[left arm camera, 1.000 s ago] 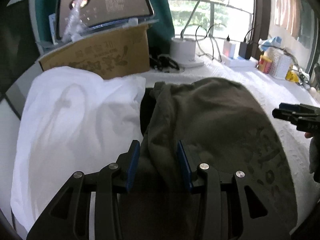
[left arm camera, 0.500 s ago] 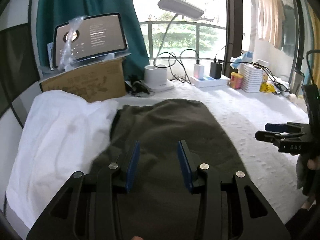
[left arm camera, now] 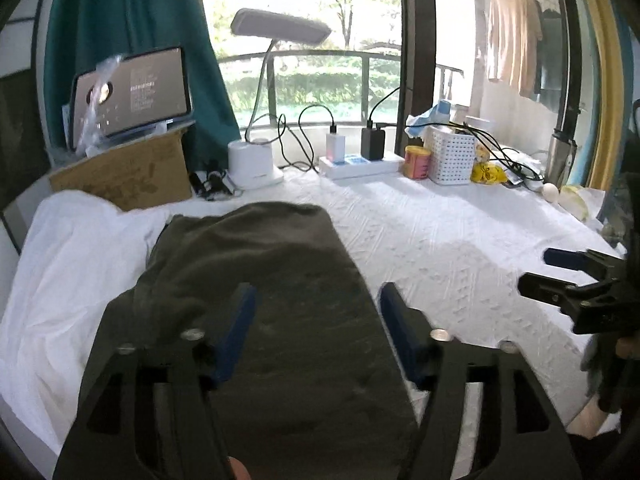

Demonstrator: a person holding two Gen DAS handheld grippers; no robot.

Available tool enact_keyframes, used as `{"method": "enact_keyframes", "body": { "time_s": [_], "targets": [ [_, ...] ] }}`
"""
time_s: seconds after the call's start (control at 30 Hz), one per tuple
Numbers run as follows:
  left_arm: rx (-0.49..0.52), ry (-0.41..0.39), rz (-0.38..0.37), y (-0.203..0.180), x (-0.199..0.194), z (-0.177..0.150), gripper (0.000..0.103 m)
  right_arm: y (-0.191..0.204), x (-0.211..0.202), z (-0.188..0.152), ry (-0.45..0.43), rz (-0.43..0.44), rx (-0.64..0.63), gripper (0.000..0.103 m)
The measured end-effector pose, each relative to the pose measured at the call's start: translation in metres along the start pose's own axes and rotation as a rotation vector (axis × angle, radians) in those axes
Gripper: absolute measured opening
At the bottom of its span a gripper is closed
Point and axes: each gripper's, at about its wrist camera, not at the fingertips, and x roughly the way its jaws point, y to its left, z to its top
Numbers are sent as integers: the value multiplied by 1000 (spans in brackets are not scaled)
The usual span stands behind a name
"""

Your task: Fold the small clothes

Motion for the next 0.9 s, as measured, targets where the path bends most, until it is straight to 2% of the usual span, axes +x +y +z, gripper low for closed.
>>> {"method": "enact_keyframes", "body": {
  "time_s": [0.03, 0.17, 0.33, 0.5, 0.67, 0.73, 0.8, 0.9],
  "targets": [
    [7, -11, -6, -6, -1, 0, 85, -4, -5, -1, -6, -5, 5, 101],
    [4, -35, -59, -28, -7, 4, 85, -20, -25, -6, -46, -29, 23, 101],
    [29, -98, -53, -56, -19, 11, 85, -36, -51, -8, -92, -63, 30, 101],
    [14, -143, -112, -75, -33, 19, 85, -48, -80, -6, -148, -106, 29, 101],
    [52, -210, -149, -96, -53, 28, 85, -55, -114, 1, -221, -150, 24, 101],
    [66, -237, -123, -103, -60, 31, 85, -55, -125, 4, -248, -164, 13, 101],
    [64, -265, -62, -106, -67, 36, 85, -55, -134, 8, -268, -176, 3, 101],
    [71, -305, -72, -108, -78, 44, 85, -54, -150, 15, -307, -200, -11, 101]
  ]
}}
